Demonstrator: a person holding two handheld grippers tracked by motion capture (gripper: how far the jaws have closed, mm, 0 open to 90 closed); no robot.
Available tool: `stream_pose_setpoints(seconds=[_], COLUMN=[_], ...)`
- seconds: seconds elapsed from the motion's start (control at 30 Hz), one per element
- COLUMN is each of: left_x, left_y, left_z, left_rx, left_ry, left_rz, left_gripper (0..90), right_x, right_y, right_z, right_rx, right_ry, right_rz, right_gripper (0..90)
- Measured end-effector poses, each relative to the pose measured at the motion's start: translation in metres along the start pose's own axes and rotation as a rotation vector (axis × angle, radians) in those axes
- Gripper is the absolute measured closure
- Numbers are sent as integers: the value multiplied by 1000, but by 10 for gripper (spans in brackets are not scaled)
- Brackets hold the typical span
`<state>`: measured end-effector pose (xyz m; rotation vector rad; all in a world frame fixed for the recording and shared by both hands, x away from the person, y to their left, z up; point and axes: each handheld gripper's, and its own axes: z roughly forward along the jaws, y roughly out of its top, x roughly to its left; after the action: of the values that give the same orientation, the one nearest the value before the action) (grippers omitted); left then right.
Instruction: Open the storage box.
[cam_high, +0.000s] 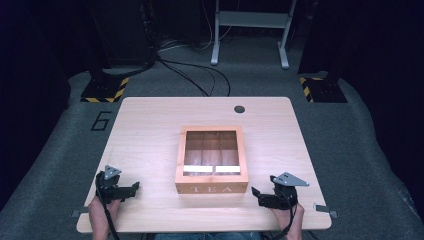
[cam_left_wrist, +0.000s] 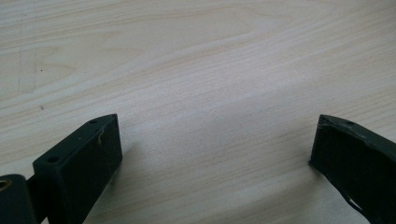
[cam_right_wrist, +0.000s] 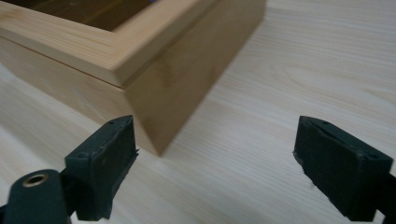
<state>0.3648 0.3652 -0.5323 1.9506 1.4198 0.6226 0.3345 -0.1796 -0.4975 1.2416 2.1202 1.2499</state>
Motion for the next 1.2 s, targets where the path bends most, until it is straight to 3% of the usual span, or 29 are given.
stream_pose_setpoints(seconds=[0.13,0.27,0.3,0.5,0.77,1.2], left_x=[0,0,0,0,0,0], left_y=[0,0,0,0,0,0], left_z=[0,0,0,0,0,0], left_rx=[0,1,-4,-4,-4,-4], left_ry=[2,1,3,4,4,3], left_rz=[0,0,-1,-2,-2,-2], left_gripper=[16,17,17,17,17,17], right_x=[20,25,26,26,28,26], right_y=[4,5,5,5,5,0], right_z=[7,11,10,11,14,13], right_rx=[-39,-55,-77,-92,-92,-114], right_ry=[58,82,91,117,116,124], right_rz=[-49,-54,-55,-46,-82,-68], right_gripper=[183,249,300,418,533,579])
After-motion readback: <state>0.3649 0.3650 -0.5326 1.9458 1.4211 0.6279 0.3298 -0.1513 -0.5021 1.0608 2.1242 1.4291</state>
